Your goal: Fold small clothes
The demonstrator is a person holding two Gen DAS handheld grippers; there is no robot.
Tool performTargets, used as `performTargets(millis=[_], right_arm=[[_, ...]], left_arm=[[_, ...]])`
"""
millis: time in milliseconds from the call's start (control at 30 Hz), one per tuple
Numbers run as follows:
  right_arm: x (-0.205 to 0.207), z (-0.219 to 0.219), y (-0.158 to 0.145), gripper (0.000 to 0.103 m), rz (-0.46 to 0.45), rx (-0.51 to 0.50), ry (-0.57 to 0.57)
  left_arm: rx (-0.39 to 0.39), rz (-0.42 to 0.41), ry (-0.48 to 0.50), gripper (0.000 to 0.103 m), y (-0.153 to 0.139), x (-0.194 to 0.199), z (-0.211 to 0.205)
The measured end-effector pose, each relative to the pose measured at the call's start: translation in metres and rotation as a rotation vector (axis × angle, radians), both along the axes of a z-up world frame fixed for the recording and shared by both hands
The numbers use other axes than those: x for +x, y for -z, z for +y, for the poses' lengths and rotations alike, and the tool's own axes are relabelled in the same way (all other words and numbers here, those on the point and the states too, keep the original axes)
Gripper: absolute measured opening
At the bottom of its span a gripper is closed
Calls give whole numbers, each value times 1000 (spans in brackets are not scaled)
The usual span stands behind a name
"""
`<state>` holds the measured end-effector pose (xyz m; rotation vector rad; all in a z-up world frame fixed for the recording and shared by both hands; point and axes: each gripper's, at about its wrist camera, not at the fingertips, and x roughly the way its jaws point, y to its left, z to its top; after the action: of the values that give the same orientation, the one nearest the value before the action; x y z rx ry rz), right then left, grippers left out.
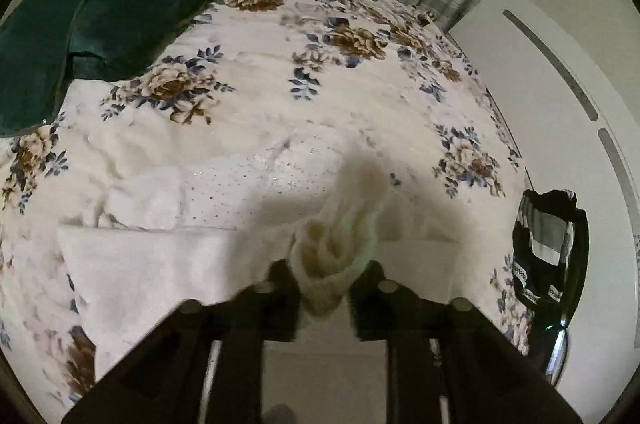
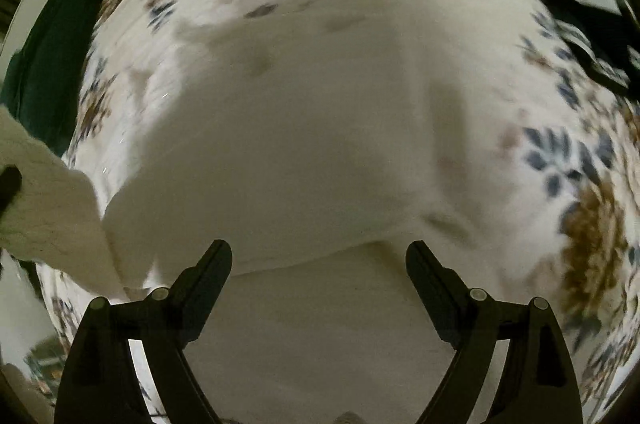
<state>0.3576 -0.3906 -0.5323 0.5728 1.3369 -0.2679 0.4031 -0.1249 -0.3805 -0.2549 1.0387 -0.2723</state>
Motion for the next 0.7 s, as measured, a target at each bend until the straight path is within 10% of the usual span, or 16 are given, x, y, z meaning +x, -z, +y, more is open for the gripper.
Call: performTargets(millis=[133, 300, 567, 633, 700], right_arm=[[-9, -22, -1, 90, -21, 74, 42], [22, 5, 11, 90, -52, 194, 1], [103, 73, 56, 90, 29, 165, -127], [110, 86, 66, 73, 78, 104, -164], [112, 96, 64, 14, 85, 20, -197]], left_arm=[[63, -50, -94, 86, 3, -20, 36], [270, -8, -332, 88, 29, -53, 127], [348, 169, -563, 88, 73, -106, 236], [362, 180, -587, 88, 77, -115, 246], [370, 185, -598, 88, 80, -119, 251]])
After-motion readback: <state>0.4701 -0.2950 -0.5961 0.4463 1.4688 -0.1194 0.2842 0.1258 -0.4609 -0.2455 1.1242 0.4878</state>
